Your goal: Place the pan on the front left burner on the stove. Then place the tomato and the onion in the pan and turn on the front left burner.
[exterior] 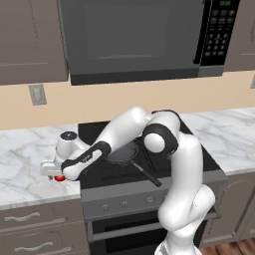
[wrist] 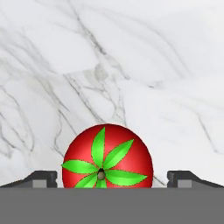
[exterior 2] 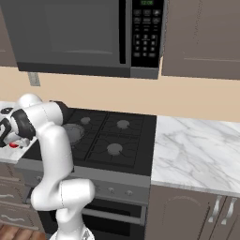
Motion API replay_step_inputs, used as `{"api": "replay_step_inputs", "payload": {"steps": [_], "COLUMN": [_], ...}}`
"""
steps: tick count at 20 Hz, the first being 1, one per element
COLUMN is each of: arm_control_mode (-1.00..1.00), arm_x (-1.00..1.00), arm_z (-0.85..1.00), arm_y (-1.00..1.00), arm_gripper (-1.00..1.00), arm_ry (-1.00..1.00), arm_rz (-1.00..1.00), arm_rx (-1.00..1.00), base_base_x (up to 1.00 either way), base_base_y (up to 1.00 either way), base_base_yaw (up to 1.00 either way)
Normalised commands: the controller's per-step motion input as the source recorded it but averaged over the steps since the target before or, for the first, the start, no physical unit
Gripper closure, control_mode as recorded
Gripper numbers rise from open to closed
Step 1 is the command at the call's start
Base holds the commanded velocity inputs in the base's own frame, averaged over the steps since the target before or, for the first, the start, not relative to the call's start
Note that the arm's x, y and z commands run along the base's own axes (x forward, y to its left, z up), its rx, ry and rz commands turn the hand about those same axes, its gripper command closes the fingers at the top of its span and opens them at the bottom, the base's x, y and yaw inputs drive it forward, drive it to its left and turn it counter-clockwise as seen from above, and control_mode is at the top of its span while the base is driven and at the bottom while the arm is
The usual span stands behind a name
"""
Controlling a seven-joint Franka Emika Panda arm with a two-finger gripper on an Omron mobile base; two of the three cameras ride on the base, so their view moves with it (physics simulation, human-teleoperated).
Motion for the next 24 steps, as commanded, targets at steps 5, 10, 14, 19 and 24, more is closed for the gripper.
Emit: {"api": "replay_step_inputs", "payload": {"steps": [5,10,14,19,24], "arm_control_mode": [-1.00,-1.00,-1.00,-1.00,-1.00], "arm_x": [0.00,0.00,0.00,-0.03,-0.17], "arm_z": [-0.03,0.00,-0.01,0.03,0.26], "arm_y": [0.00,0.00,0.00,0.00,-0.10], "arm_gripper": [1.00,1.00,1.00,1.00,1.00], "arm_ry": [0.00,0.00,0.00,-0.01,0.00], "arm_rz": [0.00,0.00,0.00,0.00,0.00], "arm_rx": [0.00,0.00,0.00,0.00,0.00], "base_base_x": [0.00,0.00,0.00,0.00,0.00], "base_base_y": [0.00,0.00,0.00,0.00,0.00], "base_base_yaw": [0.00,0.00,0.00,0.00,0.00]}}
